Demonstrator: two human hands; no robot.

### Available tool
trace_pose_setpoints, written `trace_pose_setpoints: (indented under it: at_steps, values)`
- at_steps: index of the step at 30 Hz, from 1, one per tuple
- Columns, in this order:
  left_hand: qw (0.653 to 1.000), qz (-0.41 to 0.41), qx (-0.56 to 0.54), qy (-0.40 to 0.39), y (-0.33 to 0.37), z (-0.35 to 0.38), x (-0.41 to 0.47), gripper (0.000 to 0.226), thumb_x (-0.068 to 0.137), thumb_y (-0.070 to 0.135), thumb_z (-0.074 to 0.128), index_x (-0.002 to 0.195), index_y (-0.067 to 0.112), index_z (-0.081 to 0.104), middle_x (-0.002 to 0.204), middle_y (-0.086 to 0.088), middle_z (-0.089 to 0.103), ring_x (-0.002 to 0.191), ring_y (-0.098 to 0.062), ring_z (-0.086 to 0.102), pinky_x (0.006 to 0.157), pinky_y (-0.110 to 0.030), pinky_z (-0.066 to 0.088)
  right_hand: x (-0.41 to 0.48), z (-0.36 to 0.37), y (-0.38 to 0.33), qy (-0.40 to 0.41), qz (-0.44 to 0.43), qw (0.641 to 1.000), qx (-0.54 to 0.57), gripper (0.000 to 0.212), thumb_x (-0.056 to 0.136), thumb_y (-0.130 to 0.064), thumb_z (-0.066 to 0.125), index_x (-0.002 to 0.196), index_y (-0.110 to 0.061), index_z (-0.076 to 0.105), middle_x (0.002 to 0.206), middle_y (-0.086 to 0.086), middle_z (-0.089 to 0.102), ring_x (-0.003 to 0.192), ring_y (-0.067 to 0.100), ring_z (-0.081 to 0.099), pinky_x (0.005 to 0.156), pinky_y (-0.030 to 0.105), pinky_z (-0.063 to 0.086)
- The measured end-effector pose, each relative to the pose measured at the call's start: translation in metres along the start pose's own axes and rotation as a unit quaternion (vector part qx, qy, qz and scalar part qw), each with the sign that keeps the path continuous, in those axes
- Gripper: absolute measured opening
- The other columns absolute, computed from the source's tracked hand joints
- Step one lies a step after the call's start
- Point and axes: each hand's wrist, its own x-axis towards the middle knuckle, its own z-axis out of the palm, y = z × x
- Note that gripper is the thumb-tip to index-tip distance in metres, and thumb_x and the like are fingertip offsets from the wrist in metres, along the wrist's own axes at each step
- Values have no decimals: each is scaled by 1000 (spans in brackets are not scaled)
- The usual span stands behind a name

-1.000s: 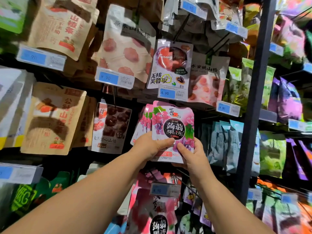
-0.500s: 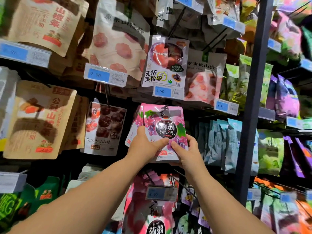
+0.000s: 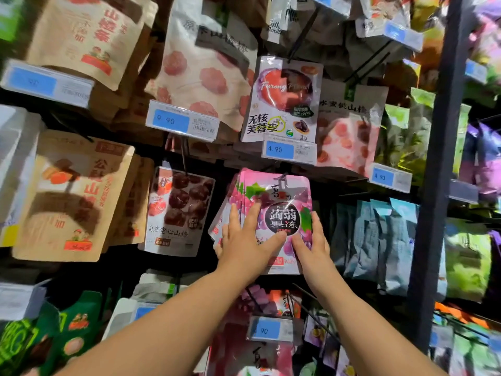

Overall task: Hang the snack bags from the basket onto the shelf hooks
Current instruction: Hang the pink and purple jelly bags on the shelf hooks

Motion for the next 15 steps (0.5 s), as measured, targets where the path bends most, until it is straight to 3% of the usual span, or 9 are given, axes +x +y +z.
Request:
trace_pose_setpoints:
  at_steps: [4, 9, 15]
  values:
    - [1000, -2, 2, -9, -11, 1, 12, 106, 56, 90, 38, 150, 54, 3, 163, 8, -18, 152, -22, -6, 120, -56, 12, 10, 6, 2, -37, 12, 998, 49, 60, 103, -45, 40, 140, -67, -2, 159, -12, 25, 134, 8, 37, 110, 31, 28]
    - [1000, 13, -16, -20, -28, 4, 32, 85, 84, 67, 58, 149, 56, 4, 162, 11, -21, 152, -22, -10, 120, -54, 16, 21, 17, 10, -38, 33, 999, 18, 61, 102, -51, 36, 142, -62, -8, 162, -7, 23, 144, 20, 34, 114, 39, 28]
    - [999, 20, -30, -29, -42, 6, 50, 81, 89, 53, 61, 150, 53, 7, 162, 10, -21, 152, -16, -5, 118, -41, 18, 37, 32, 21, -32, 36, 999, -7, 61, 105, -42, 35, 149, -55, -5, 158, -2, 31, 139, 27, 41, 94, 28, 30]
